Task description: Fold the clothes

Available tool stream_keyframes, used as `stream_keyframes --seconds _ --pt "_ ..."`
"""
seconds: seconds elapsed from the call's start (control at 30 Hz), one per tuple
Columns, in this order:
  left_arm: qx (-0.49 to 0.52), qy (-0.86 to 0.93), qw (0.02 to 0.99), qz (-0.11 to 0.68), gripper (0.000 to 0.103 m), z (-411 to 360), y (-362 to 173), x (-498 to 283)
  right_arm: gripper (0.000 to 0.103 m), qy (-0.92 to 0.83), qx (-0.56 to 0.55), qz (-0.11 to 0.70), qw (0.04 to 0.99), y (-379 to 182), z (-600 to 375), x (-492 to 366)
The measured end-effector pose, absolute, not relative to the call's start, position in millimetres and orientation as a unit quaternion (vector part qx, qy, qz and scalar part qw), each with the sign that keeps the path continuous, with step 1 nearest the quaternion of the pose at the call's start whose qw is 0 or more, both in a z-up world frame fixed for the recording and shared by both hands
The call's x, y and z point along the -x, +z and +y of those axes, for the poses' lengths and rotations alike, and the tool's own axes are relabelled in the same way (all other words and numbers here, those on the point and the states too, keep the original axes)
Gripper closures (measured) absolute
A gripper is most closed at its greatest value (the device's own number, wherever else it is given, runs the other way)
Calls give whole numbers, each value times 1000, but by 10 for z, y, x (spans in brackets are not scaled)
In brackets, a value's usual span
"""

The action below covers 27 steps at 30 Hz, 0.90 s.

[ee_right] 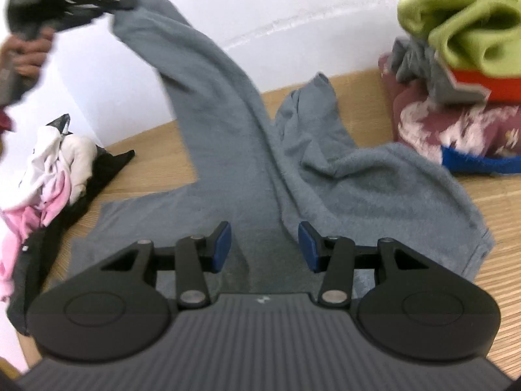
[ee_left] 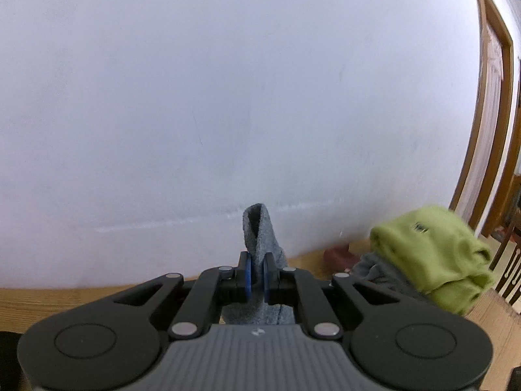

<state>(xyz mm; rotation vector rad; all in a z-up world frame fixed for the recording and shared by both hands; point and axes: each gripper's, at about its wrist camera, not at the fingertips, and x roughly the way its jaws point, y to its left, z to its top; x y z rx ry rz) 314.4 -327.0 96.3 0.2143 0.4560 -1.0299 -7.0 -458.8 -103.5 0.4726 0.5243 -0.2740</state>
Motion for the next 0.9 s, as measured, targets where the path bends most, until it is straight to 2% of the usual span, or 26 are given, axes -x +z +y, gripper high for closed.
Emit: stream_keyframes --seconds 0.2,0.3,0.43,0.57,0.63,0.67,0.73,0.9 --pt "-101 -454 869 168 95 -2729 1547 -2644 52 -124 -140 237 953 -854 -4482 -38" --pt "-103 -443 877 155 95 -2506 1689 -2422 42 -96 -93 218 967 -746 -4399 -101" --pt "-104 -437 881 150 95 -2324 1777 -2198 42 -102 -16 217 971 -700 -4301 -195" --pt "-109 -427 886 147 95 -2221 1793 -2117 43 -57 -31 228 971 -729 -4452 -263" --pt "-111 -420 889 147 95 -2172 1785 -2094 67 -33 -67 229 971 -702 -4604 -253" --pt "-113 -414 891 149 95 -2181 1772 -2044 72 -21 -85 229 970 -688 -4679 -248" --pt "-114 -401 895 158 95 -2137 1718 -2096 93 -21 -108 212 971 -586 -4823 -160" --pt "-106 -373 904 179 95 -1840 1490 -2155 96 -44 -96 201 974 -351 -4812 124"
